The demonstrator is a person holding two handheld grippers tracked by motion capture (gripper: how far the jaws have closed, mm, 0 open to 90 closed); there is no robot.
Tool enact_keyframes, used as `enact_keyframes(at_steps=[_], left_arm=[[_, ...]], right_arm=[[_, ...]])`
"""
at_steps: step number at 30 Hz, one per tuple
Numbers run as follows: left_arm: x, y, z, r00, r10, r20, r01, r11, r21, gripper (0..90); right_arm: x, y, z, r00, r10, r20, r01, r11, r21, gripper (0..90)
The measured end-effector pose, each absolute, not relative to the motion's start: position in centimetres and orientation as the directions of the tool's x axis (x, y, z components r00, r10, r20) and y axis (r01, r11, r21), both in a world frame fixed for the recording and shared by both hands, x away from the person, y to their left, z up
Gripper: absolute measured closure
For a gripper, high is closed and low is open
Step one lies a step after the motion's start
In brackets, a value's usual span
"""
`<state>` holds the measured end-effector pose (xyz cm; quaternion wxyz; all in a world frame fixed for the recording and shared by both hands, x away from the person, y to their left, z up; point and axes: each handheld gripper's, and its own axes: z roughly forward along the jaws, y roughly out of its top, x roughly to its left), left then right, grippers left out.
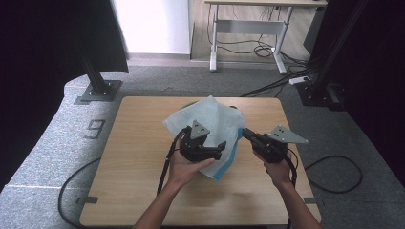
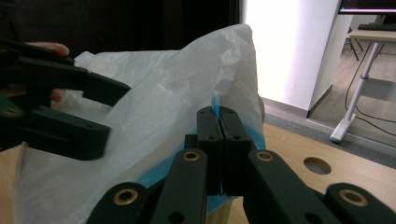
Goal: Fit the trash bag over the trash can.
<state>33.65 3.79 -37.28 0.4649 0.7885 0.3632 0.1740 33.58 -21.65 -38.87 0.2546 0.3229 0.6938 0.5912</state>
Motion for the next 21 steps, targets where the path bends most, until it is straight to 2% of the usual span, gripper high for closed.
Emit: enact_keyframes(at_steps=[5,12,15,21], left_arm=[[33.7,3.6,-37.4,0.698,0.711,-0.085,0.414,-0.303,0.858,46.2],[34.0,3.7,-37.3,0.721,0.684,-0.114,0.424,-0.305,0.853,72.1],[34.2,4.0,-37.2,0.725,0.677,-0.13,0.429,-0.295,0.854,79.1],[34.3,4.6,-37.1,0.724,0.674,-0.144,0.423,-0.268,0.866,88.5]], right_arm=[[33.2,-21.8,-38.5,-0.666,0.746,0.013,0.133,0.101,0.986,84.9],[33.0,-21.9,-38.3,-0.673,0.74,-0.009,0.114,0.116,0.987,81.4],[32.9,-21.9,-38.3,-0.675,0.738,-0.013,0.115,0.122,0.986,79.2],[32.3,-22.4,-38.4,-0.655,0.755,-0.03,0.096,0.122,0.988,67.7]])
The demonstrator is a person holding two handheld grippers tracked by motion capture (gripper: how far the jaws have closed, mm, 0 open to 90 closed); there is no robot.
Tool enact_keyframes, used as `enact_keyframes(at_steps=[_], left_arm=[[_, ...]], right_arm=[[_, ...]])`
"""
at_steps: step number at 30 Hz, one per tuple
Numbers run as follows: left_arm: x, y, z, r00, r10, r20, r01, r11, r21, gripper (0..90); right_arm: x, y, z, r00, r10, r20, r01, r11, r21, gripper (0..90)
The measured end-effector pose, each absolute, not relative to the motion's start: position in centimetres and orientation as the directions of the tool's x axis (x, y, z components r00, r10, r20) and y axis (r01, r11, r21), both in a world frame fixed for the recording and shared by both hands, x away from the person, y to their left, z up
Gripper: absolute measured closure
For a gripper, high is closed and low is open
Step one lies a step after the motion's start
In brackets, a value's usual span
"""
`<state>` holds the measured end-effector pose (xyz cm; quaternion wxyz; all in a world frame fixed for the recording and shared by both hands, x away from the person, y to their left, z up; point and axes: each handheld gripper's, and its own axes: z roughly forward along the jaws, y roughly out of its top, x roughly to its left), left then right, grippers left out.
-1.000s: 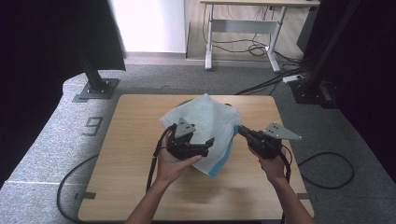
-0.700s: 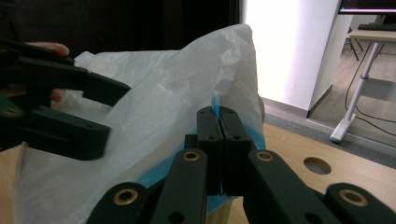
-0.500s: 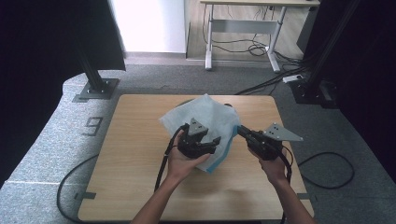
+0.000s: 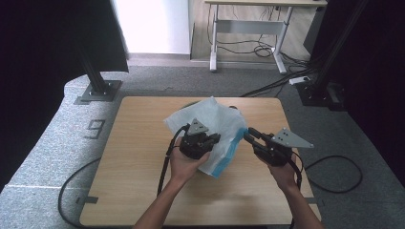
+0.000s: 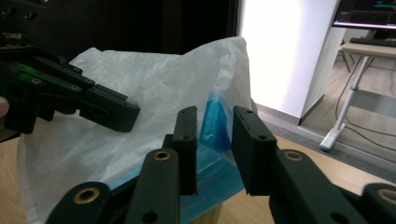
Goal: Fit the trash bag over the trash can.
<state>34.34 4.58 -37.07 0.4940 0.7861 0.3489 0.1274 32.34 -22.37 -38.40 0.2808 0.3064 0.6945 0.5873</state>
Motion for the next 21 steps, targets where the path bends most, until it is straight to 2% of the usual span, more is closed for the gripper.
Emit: enact_keyframes(at_steps=[4,11,21], left_arm=[[34.4,5.2,-36.9,0.718,0.676,-0.165,0.42,-0.233,0.877,89.6],[34.5,6.5,-36.3,0.718,0.661,-0.215,0.416,-0.161,0.895,89.8],[34.6,8.1,-35.5,0.725,0.642,-0.25,0.417,-0.12,0.901,89.8]], right_arm=[[31.5,-22.7,-38.5,-0.645,0.763,-0.042,0.082,0.124,0.989,64.7],[30.3,-22.8,-39.1,-0.666,0.745,-0.042,0.081,0.128,0.988,64.5],[30.8,-21.6,-40.2,-0.692,0.721,-0.034,0.109,0.15,0.983,64.5]])
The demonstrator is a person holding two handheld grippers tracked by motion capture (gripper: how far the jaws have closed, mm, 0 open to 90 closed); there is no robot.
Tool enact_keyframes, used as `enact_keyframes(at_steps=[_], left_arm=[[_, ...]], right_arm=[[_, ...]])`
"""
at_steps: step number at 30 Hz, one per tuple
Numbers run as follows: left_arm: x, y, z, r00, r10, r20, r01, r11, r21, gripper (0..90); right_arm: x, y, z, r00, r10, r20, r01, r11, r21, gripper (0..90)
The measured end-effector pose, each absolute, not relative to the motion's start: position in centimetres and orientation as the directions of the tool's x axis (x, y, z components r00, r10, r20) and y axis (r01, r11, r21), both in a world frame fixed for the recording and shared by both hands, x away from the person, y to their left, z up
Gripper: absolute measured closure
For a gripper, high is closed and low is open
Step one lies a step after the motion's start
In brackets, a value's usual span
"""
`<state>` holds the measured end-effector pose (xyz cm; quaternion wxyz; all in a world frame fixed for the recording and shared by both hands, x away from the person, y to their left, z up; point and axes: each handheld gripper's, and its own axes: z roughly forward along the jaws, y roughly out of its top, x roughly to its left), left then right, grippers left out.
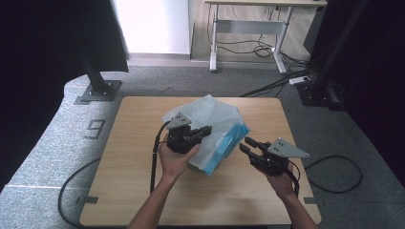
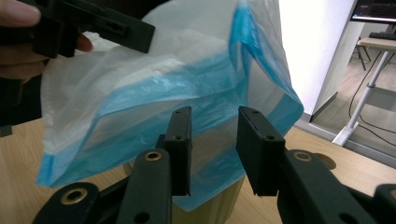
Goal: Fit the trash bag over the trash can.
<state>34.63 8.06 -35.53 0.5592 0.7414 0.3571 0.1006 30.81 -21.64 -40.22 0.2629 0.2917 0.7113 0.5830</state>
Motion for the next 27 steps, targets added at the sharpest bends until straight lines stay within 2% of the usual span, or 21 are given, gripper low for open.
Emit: enact_keyframes(at_steps=[10,15,27], left_arm=[[34.6,9.1,-35.0,0.728,0.629,-0.272,0.42,-0.095,0.903,89.8],[34.9,9.5,-35.1,0.72,0.639,-0.272,0.418,-0.086,0.904,89.8],[35.5,11.5,-34.7,0.657,0.702,-0.275,0.399,-0.014,0.917,90.0]], right_arm=[[32.5,-20.3,-39.5,-0.667,0.745,-0.015,0.118,0.126,0.985,66.1],[33.1,-20.0,-39.2,-0.65,0.76,-0.014,0.111,0.113,0.987,88.5],[32.7,-22.0,-39.9,-0.64,0.768,-0.018,0.132,0.132,0.982,88.8]])
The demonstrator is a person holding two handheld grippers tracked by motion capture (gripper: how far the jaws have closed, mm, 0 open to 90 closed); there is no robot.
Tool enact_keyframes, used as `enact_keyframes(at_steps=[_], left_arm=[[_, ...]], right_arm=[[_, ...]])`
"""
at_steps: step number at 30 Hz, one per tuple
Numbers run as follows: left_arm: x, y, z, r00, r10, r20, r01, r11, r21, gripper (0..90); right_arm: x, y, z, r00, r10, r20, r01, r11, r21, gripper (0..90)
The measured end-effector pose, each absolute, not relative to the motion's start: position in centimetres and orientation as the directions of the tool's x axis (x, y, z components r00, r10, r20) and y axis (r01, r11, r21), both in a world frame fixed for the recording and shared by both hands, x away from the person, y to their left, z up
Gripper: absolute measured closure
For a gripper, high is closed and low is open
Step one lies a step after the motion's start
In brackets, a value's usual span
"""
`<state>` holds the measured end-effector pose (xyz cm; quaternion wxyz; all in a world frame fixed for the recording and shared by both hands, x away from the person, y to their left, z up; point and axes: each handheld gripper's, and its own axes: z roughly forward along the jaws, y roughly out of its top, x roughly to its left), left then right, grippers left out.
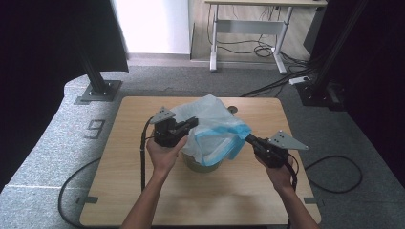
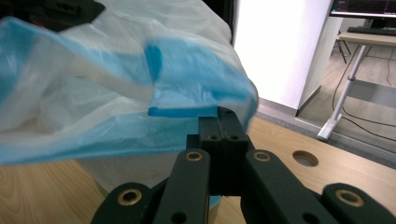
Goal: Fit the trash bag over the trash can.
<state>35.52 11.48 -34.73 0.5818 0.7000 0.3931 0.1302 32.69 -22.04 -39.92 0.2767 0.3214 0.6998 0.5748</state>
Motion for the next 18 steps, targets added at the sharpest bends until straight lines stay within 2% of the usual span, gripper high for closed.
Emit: enact_keyframes(at_steps=[11,14,18], left_arm=[[34.4,15.3,-34.4,0.637,0.716,-0.285,0.383,0.026,0.923,89.9],[33.9,16.2,-34.7,0.638,0.713,-0.291,0.385,0.032,0.922,89.9],[33.2,17.1,-35.2,0.639,0.709,-0.297,0.384,0.04,0.922,89.9]], right_arm=[[31.6,-23.3,-40.8,-0.643,0.766,0.002,0.143,0.118,0.983,88.7],[30.9,-23.4,-40.9,-0.66,0.751,0.032,0.154,0.093,0.984,88.7],[29.5,-22.9,-41.3,-0.684,0.729,0.024,0.146,0.105,0.984,88.7]])
